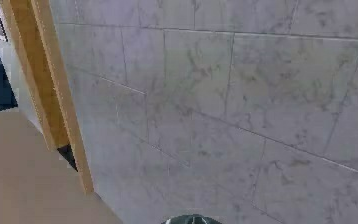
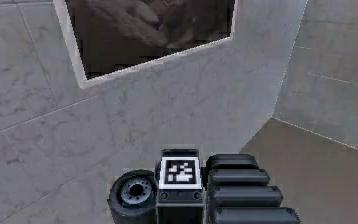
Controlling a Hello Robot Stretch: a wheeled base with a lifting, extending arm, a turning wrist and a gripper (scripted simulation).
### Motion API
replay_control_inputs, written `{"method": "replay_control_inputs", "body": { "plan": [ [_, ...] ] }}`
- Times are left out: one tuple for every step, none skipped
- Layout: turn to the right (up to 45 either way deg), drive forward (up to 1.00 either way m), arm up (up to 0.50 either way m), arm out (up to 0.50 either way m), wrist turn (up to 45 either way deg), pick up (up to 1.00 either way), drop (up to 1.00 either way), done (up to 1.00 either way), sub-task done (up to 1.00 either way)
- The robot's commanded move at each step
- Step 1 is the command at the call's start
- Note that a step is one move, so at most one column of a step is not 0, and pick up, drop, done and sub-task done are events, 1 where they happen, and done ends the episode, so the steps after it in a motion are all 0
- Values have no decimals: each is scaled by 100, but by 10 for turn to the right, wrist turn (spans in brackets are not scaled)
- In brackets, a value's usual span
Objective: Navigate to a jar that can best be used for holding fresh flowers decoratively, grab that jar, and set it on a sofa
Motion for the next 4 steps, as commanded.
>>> {"method": "replay_control_inputs", "body": {
  "plan": [
    [-450, 0, 0, 0, 0, 0, 0, 0, 0],
    [0, 30, 0, 0, 0, 0, 0, 0, 0],
    [-30, 0, 0, 0, 0, 0, 0, 0, 0],
    [0, 100, 0, 0, 0, 0, 0, 0, 0]
  ]
}}
